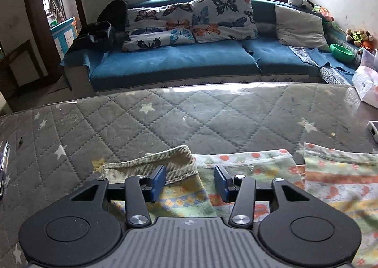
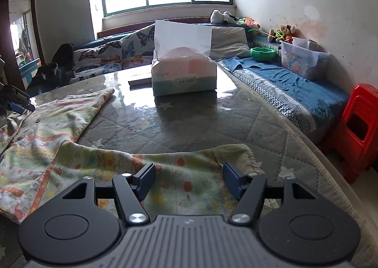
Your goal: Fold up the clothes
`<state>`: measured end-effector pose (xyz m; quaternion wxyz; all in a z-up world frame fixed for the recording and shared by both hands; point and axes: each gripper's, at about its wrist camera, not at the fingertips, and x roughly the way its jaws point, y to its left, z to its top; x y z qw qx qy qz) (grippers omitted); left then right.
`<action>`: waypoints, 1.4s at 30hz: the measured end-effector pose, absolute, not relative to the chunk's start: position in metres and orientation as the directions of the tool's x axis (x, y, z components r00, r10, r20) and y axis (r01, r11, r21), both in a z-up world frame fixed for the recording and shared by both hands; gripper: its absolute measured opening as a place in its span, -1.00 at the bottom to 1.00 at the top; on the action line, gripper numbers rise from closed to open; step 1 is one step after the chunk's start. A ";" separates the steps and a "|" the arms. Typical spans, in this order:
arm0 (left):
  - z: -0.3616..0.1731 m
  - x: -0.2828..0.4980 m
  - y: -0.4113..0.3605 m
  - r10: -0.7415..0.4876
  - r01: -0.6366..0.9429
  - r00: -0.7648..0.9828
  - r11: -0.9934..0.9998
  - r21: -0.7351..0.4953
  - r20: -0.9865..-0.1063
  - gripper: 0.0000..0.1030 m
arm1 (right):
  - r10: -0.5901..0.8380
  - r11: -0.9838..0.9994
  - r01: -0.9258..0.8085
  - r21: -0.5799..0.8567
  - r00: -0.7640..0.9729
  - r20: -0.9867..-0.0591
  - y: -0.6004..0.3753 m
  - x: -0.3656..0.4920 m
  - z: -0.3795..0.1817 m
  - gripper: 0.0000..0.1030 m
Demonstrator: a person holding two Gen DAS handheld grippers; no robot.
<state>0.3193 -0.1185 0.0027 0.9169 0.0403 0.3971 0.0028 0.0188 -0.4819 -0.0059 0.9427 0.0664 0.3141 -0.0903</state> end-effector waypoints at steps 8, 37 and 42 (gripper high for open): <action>0.014 0.318 -0.097 0.008 0.000 0.697 1.000 0.010 -0.717 -0.90 | -0.130 0.975 0.214 0.069 0.787 -0.603 -0.480 0.018 -0.007 0.26; 0.057 0.100 0.132 0.185 -0.309 0.780 0.945 -0.111 -0.599 -0.94 | -0.203 0.975 0.215 -0.057 0.754 -0.625 -0.461 0.023 0.006 0.25; 0.031 0.091 0.144 0.200 -0.330 0.755 0.939 -0.099 -0.624 -0.94 | -0.094 0.995 0.091 -0.036 0.778 -0.621 -0.426 0.011 0.027 0.25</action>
